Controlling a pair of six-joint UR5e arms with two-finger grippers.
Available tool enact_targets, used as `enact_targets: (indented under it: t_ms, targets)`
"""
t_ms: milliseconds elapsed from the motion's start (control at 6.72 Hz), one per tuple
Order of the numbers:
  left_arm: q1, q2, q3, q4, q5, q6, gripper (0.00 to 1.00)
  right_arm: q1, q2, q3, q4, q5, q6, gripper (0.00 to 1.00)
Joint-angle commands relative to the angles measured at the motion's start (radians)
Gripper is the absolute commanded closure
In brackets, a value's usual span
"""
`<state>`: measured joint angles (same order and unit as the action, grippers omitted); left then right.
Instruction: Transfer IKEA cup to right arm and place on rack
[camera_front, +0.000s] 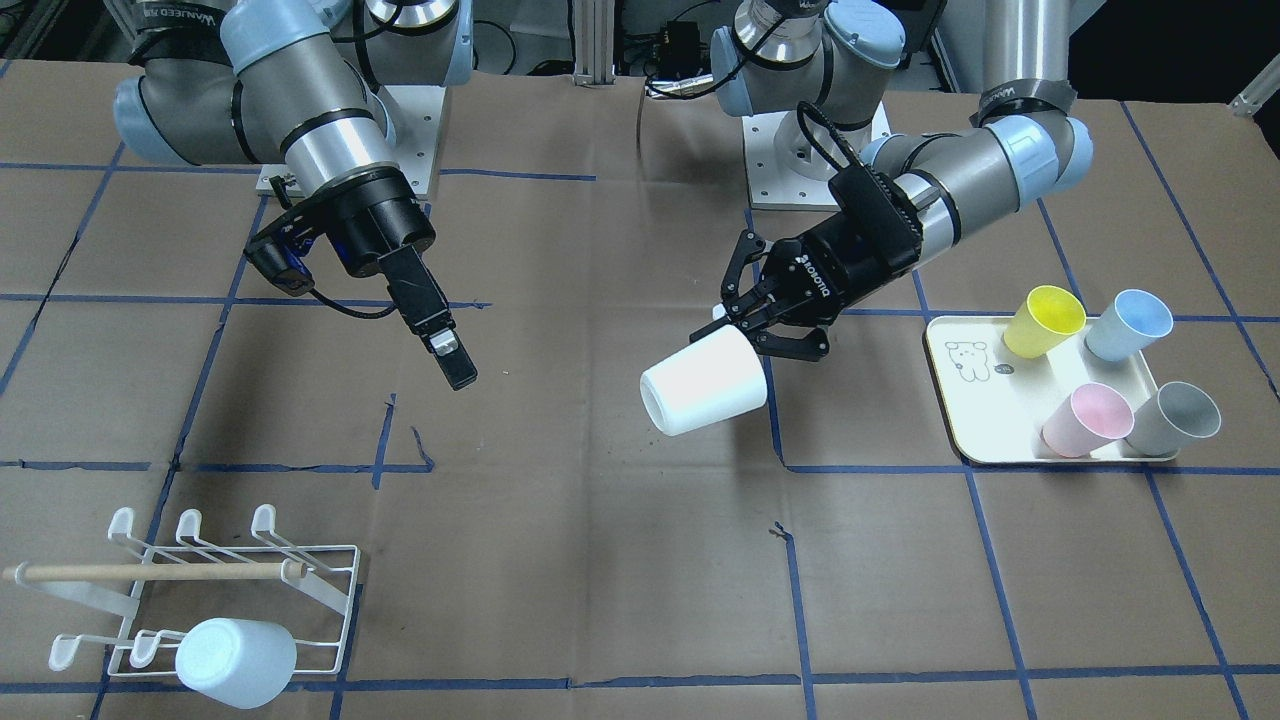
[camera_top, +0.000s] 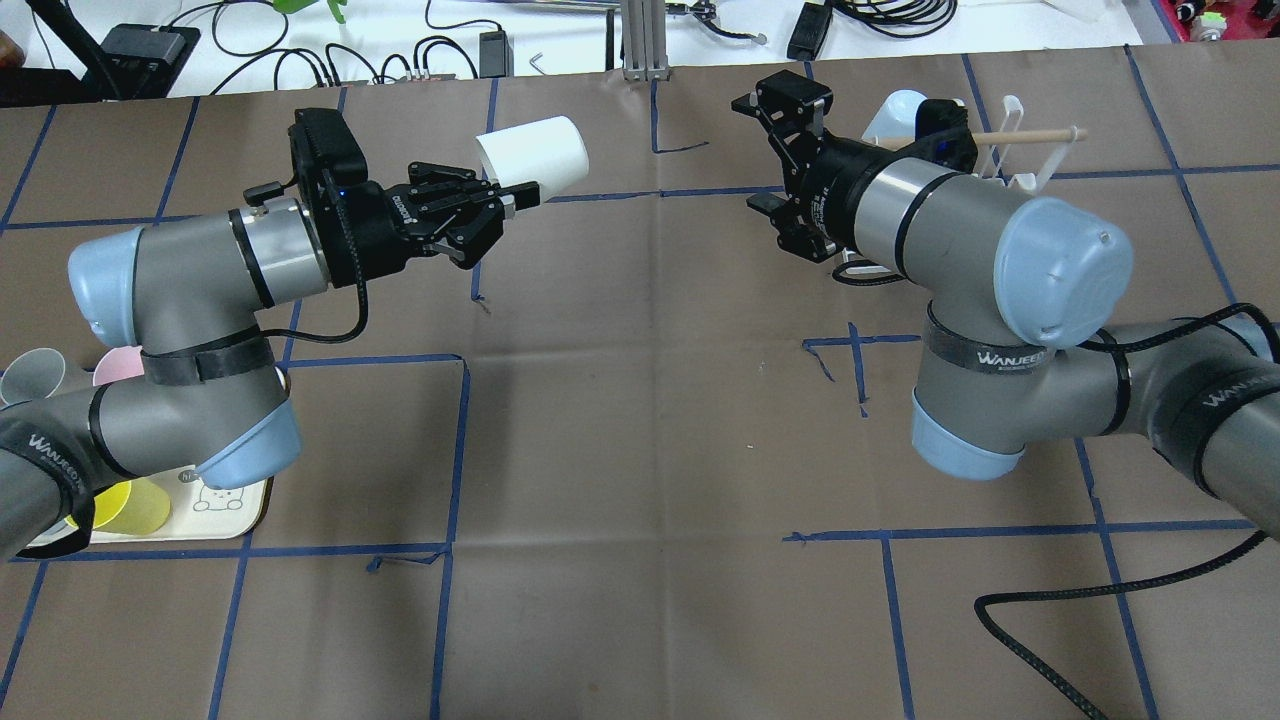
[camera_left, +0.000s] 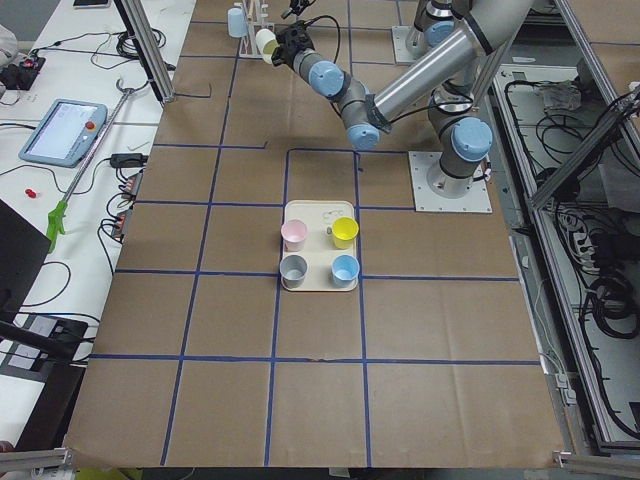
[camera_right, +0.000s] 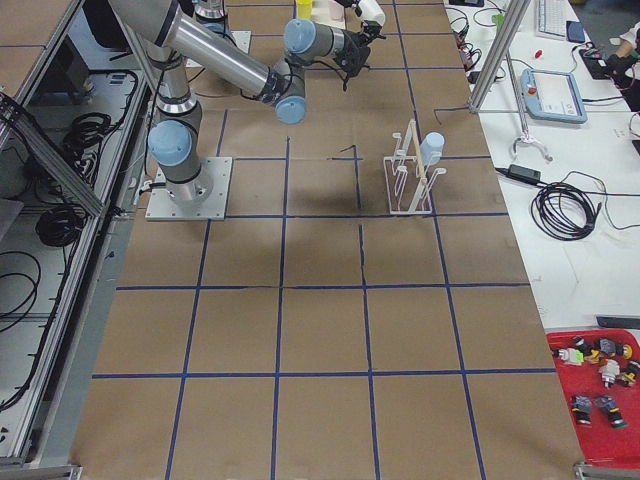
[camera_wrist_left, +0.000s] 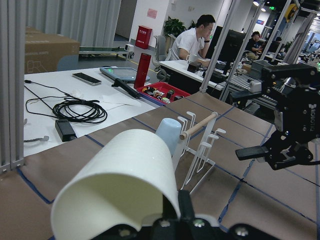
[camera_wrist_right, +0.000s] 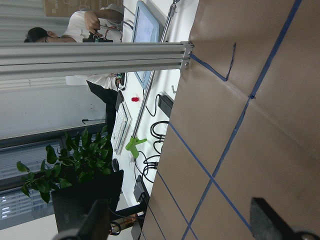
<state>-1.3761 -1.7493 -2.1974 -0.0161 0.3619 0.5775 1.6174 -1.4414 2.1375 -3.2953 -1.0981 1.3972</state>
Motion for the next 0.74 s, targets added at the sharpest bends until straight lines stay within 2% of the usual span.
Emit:
enact_targets:
  t_ms: [0, 595]
  targets:
    - [-0.078, -0.021, -0.016, 0.082, -0.003, -0.019, 1.0, 0.034, 0.018, -0.007, -0.004, -0.003, 0.026, 0.01]
    - [-0.084, -0.013, -0.015, 0.082, -0.005, -0.027, 1.0, 0.071, 0.019, -0.028, 0.0, -0.008, 0.055, 0.04]
